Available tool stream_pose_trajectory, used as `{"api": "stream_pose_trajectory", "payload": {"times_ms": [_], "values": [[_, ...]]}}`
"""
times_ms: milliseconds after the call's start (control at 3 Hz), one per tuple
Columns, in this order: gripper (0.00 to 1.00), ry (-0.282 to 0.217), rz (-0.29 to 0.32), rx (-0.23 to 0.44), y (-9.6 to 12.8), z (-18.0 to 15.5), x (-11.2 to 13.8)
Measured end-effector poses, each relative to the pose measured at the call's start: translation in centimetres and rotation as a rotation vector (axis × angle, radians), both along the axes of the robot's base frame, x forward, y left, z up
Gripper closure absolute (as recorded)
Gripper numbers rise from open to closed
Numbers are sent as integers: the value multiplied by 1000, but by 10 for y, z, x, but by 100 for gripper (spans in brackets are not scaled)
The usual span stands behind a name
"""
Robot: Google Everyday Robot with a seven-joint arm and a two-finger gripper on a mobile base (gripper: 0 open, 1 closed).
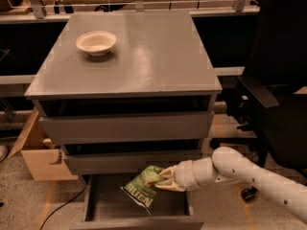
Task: Pick green jalapeno chip bag from bottom drawer and place on counter
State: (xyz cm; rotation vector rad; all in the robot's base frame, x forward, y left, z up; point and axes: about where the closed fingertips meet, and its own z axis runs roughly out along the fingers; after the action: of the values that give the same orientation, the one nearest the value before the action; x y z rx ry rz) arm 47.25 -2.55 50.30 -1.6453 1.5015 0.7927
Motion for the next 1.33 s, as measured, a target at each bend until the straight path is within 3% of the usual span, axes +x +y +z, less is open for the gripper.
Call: {"api": "stream_pose_trajectory", "payload": {"times_ms": [667, 1000, 1333], "values": [[100, -34, 18, -8, 1, 22, 8], [100, -124, 42, 7, -3, 72, 14], [100, -249, 72, 2, -3, 140, 21]]}}
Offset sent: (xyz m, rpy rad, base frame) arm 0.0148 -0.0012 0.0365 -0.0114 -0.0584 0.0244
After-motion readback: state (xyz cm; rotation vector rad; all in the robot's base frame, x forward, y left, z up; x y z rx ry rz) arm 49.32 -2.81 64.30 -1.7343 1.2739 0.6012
